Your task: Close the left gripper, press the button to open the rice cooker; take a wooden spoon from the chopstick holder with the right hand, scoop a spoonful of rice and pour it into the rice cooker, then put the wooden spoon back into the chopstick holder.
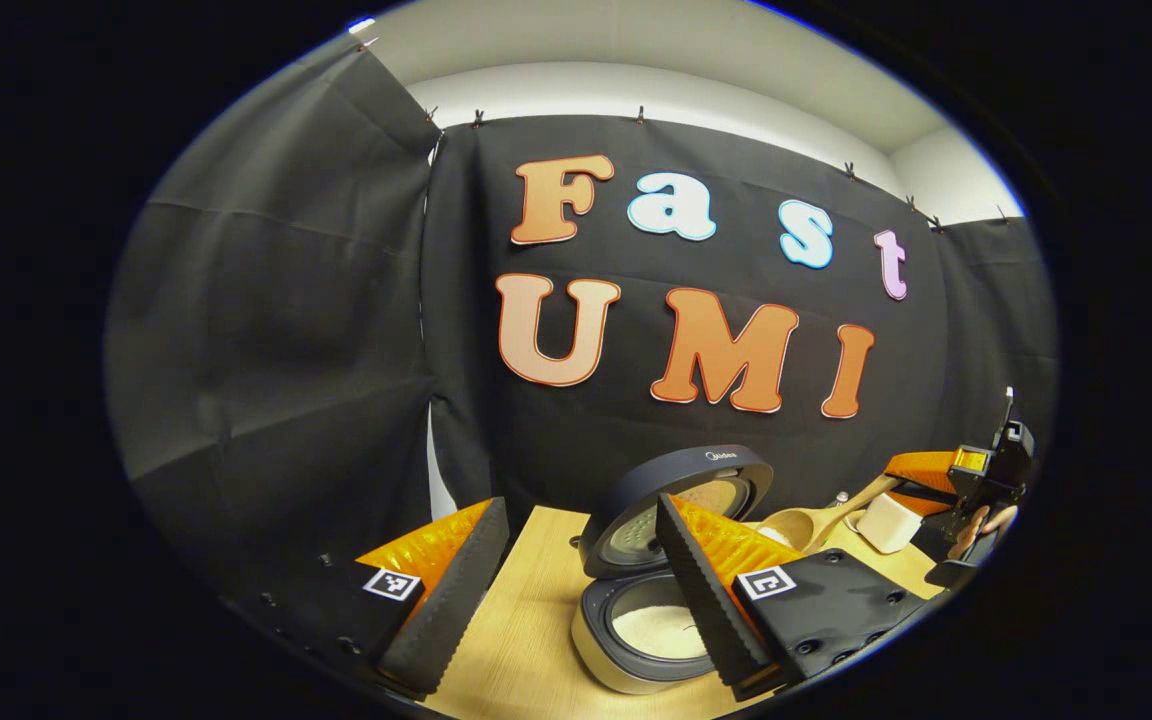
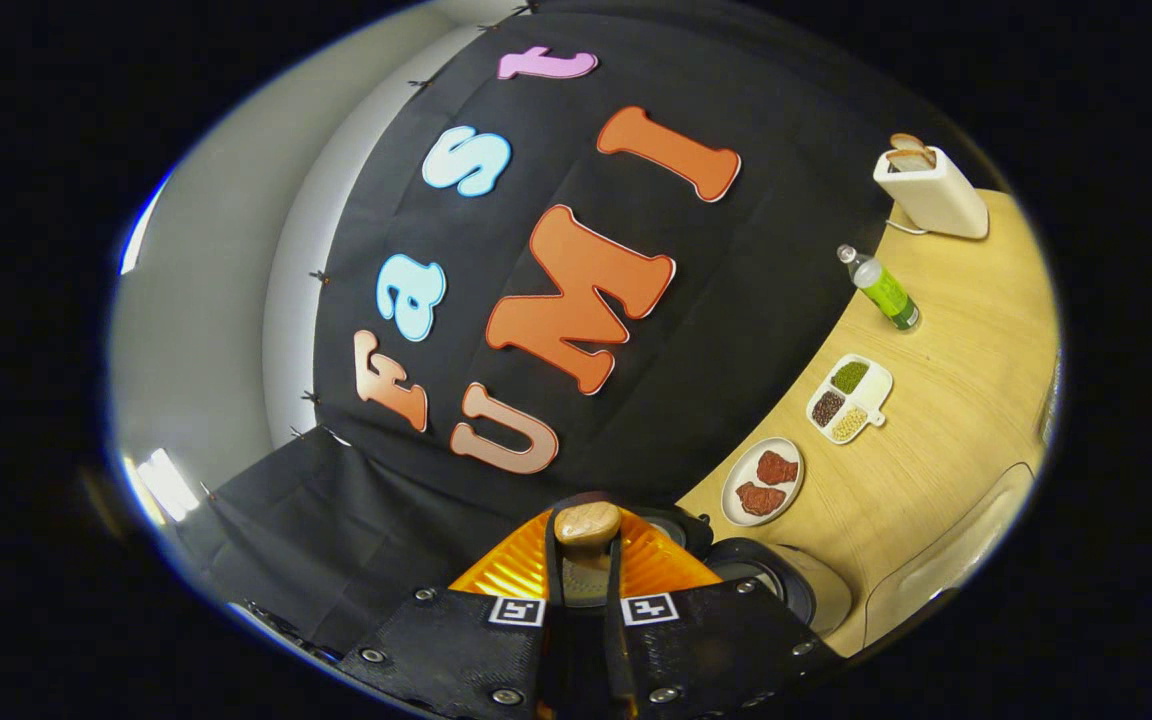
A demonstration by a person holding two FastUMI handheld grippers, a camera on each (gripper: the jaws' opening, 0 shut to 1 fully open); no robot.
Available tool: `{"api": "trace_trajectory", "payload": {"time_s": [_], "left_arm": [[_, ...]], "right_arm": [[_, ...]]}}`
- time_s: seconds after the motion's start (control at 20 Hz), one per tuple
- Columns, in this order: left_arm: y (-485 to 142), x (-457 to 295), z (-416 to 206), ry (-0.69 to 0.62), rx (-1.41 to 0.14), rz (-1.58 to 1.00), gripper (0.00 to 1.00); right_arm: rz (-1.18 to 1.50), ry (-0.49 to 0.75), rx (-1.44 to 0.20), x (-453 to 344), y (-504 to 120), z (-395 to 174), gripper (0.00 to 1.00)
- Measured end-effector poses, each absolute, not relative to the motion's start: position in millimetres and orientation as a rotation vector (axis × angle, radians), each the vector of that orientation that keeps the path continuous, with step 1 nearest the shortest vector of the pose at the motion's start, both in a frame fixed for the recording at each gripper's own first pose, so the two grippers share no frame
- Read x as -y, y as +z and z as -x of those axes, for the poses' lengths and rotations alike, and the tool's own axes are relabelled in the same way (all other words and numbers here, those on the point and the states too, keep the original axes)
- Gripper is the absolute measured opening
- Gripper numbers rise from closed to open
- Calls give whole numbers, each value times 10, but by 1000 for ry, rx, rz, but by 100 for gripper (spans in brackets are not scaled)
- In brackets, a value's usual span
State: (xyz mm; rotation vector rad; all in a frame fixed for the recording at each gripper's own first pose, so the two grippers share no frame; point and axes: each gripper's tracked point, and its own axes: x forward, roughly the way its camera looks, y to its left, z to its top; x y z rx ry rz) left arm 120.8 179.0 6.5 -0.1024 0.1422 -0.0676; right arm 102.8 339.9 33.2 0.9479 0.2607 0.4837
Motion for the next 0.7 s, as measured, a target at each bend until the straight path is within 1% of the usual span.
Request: {"api": "trace_trajectory", "payload": {"time_s": [0.25, 0.3, 0.7], "left_arm": [[91, -1801, -1236, -67, -138, 92, 98], [104, -1809, -1235, -66, -136, 91, 99], [129, -1828, -1243, -54, -130, 96, 98]], "right_arm": [[-824, 499, -224, -3500, 372, -1028, 13], [-806, 502, -222, -3521, 378, -1022, 13], [-654, 538, -226, -3685, 299, -1024, 13]]}}
